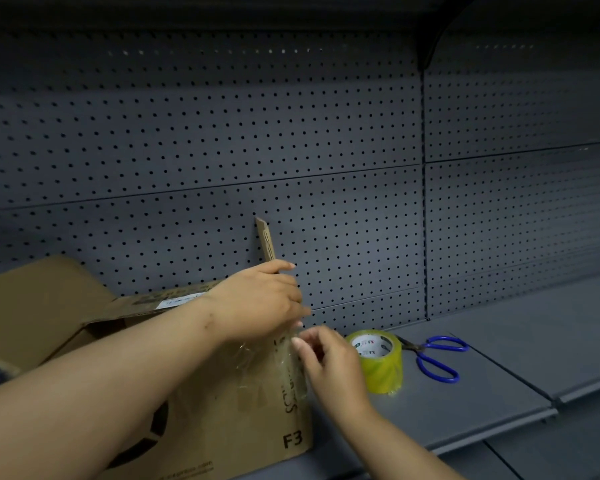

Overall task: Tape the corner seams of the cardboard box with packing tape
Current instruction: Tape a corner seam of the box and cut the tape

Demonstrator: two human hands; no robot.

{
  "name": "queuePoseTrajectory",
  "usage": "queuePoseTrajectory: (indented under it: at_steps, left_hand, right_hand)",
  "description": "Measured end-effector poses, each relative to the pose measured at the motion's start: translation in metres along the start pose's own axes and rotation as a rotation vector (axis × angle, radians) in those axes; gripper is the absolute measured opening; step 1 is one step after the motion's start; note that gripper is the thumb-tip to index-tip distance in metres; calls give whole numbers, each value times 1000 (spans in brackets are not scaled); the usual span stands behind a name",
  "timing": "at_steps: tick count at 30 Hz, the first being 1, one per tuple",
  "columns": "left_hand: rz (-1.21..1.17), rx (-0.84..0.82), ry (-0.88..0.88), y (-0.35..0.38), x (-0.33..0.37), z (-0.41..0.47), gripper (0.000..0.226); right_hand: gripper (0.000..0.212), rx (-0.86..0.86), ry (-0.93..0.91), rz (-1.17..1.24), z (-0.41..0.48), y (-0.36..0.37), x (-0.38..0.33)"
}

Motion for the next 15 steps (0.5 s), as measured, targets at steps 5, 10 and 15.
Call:
queuePoseTrajectory:
  at_steps: [5,10,15]
  left_hand:
    - [83,31,60,6,3,-3,38]
    - [79,-58,119,10,7,0,7]
    - [138,-28,45,8,9,-7,31]
  right_hand:
    - [17,0,38,3,-11,8,12]
    - [29,16,42,28,-13,14,13]
    - [26,-55,129,78,-22,15,33]
Point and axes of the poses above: each hand's wrist, its own z-axis towards the middle knuckle, its own y-axis out of the palm, x = y × z, the point moved 4 cm from there along z, towards the middle knuckle, and after that the axes turned 9 degrees about y, right-handed, at the moved point
